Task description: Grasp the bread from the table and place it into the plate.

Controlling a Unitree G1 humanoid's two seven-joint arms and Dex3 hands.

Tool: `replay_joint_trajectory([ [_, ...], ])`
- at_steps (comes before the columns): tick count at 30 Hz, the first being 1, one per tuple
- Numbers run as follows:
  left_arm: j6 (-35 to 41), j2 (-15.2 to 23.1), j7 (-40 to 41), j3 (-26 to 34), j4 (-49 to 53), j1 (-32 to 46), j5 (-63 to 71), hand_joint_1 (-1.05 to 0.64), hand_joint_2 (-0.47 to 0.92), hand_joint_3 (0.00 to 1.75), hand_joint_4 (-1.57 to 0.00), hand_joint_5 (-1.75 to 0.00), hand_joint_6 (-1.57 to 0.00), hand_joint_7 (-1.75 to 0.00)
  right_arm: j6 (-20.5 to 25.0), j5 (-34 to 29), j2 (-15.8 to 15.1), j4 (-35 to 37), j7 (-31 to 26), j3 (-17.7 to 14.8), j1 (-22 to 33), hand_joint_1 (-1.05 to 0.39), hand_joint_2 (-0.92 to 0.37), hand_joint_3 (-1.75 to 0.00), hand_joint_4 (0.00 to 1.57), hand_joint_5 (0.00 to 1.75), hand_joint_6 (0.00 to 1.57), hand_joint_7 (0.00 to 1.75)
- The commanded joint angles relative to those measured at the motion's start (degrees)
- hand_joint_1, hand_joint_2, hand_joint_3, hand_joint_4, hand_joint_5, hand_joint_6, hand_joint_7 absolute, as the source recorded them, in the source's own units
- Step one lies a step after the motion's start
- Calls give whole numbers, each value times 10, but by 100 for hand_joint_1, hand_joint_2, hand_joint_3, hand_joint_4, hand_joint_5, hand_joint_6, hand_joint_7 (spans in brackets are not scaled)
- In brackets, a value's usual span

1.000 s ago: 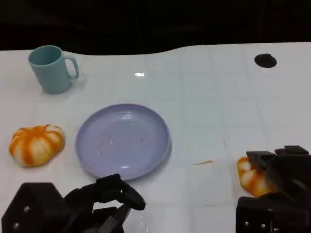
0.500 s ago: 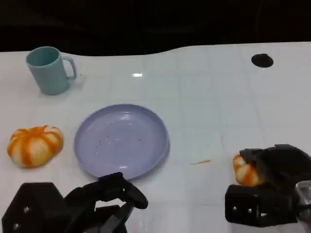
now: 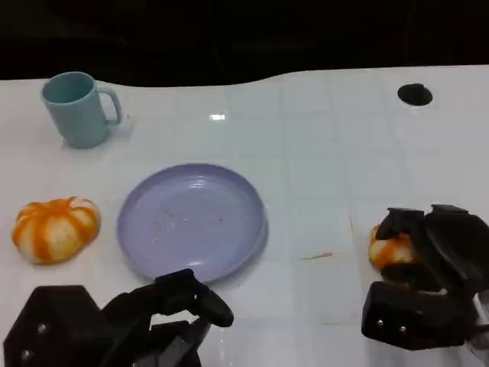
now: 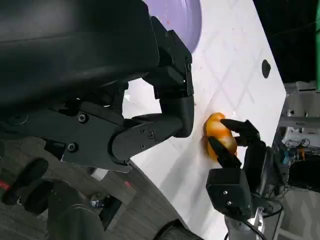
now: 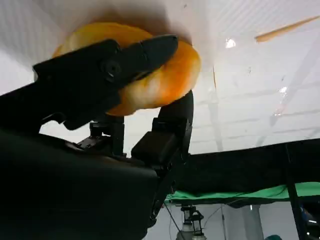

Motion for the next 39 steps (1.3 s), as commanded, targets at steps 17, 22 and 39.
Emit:
replay_joint_trajectory([
  [17, 4, 2, 8, -6, -4, 0, 9, -42, 91, 59, -68, -175, -48, -162, -61, 33, 31, -40, -42, 17, -50, -15, -38, -107, 97, 175, 70, 175],
  [22, 0, -1, 8, -8, -3, 1, 13, -42, 90, 60, -69, -175, -49, -162, -68, 45, 64, -64, -11, 24, -72, -15, -36, -119, 98, 175, 72, 175],
  [39, -2, 1, 6, -17, -9, 3, 28, -42, 89, 62, -70, -175, -48, -164, -79, 60, 180, 28, 28, 71, -172, -17, -34, -129, 95, 175, 72, 168],
])
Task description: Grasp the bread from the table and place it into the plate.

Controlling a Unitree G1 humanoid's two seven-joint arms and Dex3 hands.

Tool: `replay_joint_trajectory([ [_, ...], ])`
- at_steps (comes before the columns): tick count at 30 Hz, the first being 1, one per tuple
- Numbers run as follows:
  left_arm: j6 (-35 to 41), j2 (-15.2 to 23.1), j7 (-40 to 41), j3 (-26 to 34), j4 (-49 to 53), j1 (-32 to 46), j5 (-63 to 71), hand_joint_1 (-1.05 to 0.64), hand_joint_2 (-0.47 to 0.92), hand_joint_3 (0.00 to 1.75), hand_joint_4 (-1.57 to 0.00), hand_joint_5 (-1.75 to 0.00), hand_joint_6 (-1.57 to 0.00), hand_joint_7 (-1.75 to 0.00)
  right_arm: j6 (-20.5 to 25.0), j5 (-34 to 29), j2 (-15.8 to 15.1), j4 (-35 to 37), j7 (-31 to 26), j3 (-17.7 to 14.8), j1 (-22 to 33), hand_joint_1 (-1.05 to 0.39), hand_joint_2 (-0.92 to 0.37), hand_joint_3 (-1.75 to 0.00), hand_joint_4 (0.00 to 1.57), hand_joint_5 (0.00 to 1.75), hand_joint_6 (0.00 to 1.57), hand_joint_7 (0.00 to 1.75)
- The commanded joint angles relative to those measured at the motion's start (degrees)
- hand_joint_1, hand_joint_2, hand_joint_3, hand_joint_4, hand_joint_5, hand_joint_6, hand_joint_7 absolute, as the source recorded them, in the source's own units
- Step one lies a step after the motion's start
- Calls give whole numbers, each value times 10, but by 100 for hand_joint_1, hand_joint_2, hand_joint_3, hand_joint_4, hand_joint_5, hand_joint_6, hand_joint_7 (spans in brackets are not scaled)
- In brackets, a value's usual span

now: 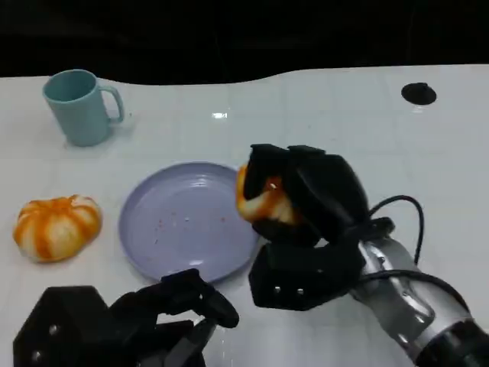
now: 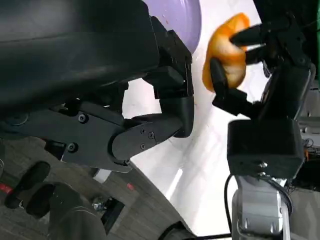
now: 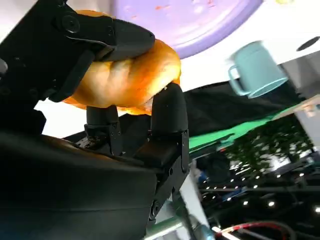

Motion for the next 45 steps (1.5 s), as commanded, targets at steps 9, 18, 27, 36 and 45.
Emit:
replay_joint_trajectory([
  [9, 6, 4, 10, -14, -20, 18, 4, -40, 87, 66, -69, -175, -47, -167, -14, 29, 63, 86, 8, 17, -82, -19, -40, -114, 90, 175, 78, 129],
  [18, 14, 10, 14, -25, -36, 19, 10, -40, 84, 72, -69, -175, -45, -169, 9, 67, 103, 154, 48, 9, -131, -16, -49, -94, 80, 175, 83, 96],
  [27, 46, 19, 6, -21, -46, 7, -9, -37, 79, 82, -69, -175, -45, -171, 113, 20, 83, 126, 188, 71, -149, -53, -91, -13, 39, 39, 62, 2],
  [36, 59, 21, 10, -22, -50, 2, -16, -37, 70, 96, -71, -175, -47, -170, 178, 17, 58, 50, 326, 92, -133, -77, -92, -28, 7, 18, 22, 0],
  [45, 64, 21, 15, -25, -53, -1, -14, -37, 70, 96, -71, -175, -47, -171, 201, 22, 20, -64, 390, 85, -99, -83, -92, -33, 4, 17, 15, 1],
])
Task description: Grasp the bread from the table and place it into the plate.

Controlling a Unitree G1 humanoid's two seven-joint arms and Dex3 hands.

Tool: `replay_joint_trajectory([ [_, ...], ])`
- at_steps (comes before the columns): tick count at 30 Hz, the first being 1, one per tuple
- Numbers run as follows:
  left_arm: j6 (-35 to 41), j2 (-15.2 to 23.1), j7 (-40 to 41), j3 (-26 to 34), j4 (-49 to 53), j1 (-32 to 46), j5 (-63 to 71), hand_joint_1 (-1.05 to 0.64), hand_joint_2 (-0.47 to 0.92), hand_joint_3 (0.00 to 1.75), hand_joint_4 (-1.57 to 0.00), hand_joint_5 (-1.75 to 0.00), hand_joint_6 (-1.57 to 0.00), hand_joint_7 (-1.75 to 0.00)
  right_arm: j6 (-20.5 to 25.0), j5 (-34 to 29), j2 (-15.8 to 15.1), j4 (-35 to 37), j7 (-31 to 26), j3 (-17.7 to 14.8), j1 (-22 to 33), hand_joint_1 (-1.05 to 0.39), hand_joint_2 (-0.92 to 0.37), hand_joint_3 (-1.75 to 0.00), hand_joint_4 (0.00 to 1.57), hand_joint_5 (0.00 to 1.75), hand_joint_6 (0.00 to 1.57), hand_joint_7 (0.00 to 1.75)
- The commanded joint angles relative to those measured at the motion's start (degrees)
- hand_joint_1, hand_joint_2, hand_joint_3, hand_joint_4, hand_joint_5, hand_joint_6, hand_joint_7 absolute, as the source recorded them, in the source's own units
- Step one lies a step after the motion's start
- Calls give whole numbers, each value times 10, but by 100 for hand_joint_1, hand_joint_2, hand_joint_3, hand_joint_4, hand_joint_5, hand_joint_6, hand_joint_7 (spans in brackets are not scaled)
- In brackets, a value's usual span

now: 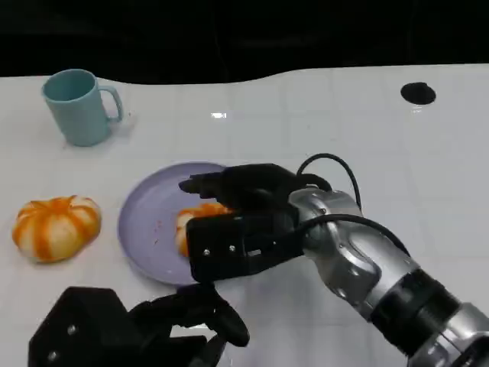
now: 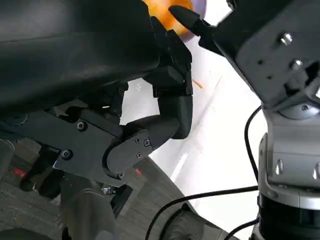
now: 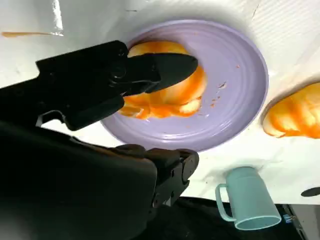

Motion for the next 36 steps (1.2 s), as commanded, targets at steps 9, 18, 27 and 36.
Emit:
replay_joint_trajectory([
  [9, 0, 5, 3, 7, -8, 0, -1, -37, 70, 97, -71, -175, -46, -171, -2, 20, -81, -198, 32, -25, 86, -81, -92, -31, 7, 21, 17, 1],
  [18, -4, 7, 5, 5, -11, 7, 3, -38, 69, 96, -70, -175, -45, -170, -41, 70, -154, -346, 33, -79, 195, -68, -92, -21, 23, 36, 32, 7],
  [27, -18, 5, 4, 5, -16, 24, 2, -33, 74, 92, -71, -175, -49, -162, -93, 103, -182, -440, -39, -152, 333, -37, -92, -11, 70, 63, 75, 24],
  [36, -36, 1, 2, 3, -5, 26, 10, -33, 80, 84, -71, -175, -51, -157, -165, 173, -195, -452, -86, -225, 425, -4, -66, -69, 79, 158, 92, 81],
])
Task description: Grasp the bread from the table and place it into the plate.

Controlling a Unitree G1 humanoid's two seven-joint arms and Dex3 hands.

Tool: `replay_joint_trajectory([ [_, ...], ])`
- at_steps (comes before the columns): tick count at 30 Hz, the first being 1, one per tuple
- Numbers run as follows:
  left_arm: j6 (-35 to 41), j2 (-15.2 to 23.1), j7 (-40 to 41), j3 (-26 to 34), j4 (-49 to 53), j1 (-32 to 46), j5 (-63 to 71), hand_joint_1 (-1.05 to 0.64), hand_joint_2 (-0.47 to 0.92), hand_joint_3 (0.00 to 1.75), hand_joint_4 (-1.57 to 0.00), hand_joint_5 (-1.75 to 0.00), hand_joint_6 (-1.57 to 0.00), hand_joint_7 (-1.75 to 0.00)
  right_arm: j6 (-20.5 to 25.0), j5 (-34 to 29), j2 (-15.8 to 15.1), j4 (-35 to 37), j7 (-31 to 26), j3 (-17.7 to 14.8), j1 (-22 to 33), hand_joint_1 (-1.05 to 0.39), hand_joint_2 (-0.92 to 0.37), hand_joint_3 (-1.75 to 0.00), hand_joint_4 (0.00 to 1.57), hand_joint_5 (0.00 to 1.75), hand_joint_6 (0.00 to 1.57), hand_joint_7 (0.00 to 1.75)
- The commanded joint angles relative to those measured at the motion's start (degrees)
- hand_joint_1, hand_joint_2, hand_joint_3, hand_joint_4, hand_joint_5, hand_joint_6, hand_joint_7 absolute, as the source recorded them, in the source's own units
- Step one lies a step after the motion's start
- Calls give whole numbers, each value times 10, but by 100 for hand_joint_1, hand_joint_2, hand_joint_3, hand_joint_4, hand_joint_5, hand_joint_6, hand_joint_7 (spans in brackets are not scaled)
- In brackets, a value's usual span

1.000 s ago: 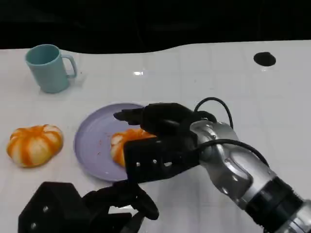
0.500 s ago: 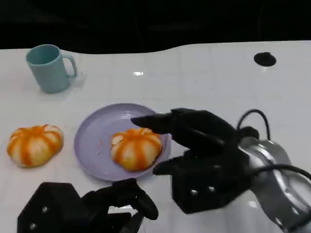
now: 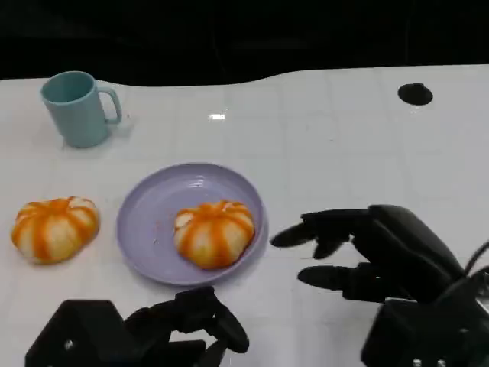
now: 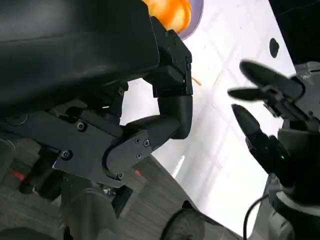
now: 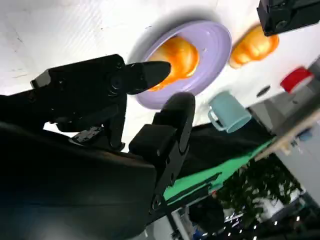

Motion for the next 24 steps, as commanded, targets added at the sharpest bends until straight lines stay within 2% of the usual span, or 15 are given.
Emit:
replay_joint_trajectory([
  [1, -12, -1, 1, 5, 6, 3, -4, -33, 80, 84, -71, -175, -51, -156, -49, 34, -20, -3, -17, -38, 40, -2, -57, -89, 81, 166, 92, 89],
  [2, -11, -1, 1, 5, 6, 3, -5, -33, 80, 84, -70, -175, -51, -156, -60, 36, -22, -3, -22, -44, 49, 0, -50, -104, 83, 171, 92, 98],
  [5, -6, 1, 3, 4, 3, 2, -2, -34, 80, 83, -70, -175, -51, -155, -85, 45, -23, -5, -34, -59, 77, 2, -38, -132, 86, 174, 85, 132],
  [8, -3, 0, 3, 5, 3, 1, -4, -34, 80, 82, -69, -175, -51, -155, -105, 44, -25, -11, -45, -75, 102, 1, -31, -144, 88, 175, 83, 140],
  [17, 0, 2, -1, 10, 3, -2, -8, -34, 81, 81, -69, -175, -51, -156, -111, 41, -42, -45, -44, -113, 169, 4, -26, -148, 91, 175, 83, 143],
  [24, -12, 7, -6, 19, 9, 3, -14, -36, 81, 79, -69, -175, -50, -158, -102, 29, -35, -41, -55, -118, 193, 9, -26, -144, 88, 175, 80, 142],
])
